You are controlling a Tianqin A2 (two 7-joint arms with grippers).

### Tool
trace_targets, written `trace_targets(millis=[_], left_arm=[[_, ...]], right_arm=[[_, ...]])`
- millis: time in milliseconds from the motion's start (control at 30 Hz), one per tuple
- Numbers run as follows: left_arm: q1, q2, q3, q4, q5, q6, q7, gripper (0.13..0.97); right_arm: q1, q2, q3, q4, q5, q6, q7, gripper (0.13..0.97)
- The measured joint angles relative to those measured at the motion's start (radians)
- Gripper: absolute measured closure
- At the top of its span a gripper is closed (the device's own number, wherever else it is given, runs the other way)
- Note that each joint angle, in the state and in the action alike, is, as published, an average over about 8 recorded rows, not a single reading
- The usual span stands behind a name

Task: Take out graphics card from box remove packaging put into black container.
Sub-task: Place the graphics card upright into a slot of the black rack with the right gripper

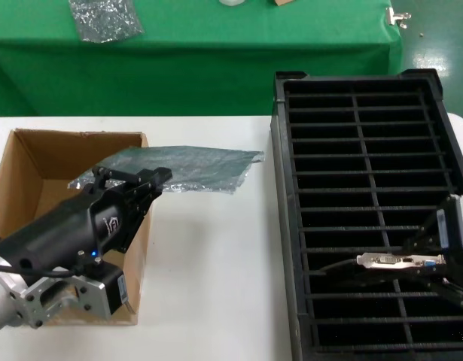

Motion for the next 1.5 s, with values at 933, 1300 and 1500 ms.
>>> trace_targets(millis=[933,1300,1500], left_arm=[[0.0,0.0,0.0,0.0,0.0,0.0,0.0,0.958],[0.0,0.0,0.0,0.0,0.0,0.0,0.0,0.958],[0.0,0.0,0.0,0.0,0.0,0.0,0.0,0.958]], right_arm=[[-0.013,-0.066,-0.039,-0.1,-0.109,-0.003,-0.04,0.907],[0.039,-0.038,-0.071,-0.071,-0.075,-0.003,-0.043,0.907],[0.061,-0.038,-0.105,-0.085,-0.061,-0.003,-0.062,0.907]])
